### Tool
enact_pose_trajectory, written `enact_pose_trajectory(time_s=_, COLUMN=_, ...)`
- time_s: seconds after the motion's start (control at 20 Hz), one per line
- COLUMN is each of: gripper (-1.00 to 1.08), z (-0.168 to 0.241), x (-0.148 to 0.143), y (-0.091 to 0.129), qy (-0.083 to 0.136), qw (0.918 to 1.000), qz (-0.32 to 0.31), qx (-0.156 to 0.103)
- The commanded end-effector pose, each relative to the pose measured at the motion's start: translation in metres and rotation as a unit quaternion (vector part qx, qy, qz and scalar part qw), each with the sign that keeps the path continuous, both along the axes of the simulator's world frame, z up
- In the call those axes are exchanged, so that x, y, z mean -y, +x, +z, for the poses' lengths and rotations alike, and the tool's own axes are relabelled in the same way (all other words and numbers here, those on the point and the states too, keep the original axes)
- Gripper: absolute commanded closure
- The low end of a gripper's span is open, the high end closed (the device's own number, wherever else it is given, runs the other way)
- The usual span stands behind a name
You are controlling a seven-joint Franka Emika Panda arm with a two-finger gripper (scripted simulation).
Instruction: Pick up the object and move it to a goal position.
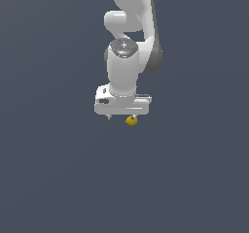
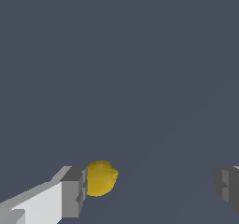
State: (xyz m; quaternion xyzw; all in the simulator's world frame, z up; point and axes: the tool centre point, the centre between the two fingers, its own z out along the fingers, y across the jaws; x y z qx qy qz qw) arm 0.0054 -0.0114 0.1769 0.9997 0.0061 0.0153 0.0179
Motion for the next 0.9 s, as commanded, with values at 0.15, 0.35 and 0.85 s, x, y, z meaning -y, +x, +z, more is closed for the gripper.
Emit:
enact_pose_trajectory(time_s=0.15, gripper=-0.92, z=-0.001, x=0.007, y=-0.002, qy=-0.003, qw=1.0000, qz=-0.006, qx=-0.003)
enact_pose_trajectory(time_s=0.35, gripper=-0.92, z=-0.005, x=0.030, y=-0.007, qy=-0.012, qw=0.9996, qz=-0.024, qx=-0.012)
enact_pose_trajectory(time_s=0.85, gripper=-0.92, z=-0.011, x=0.028, y=-0.010, qy=-0.010, qw=0.9992, qz=-0.038, qx=-0.012)
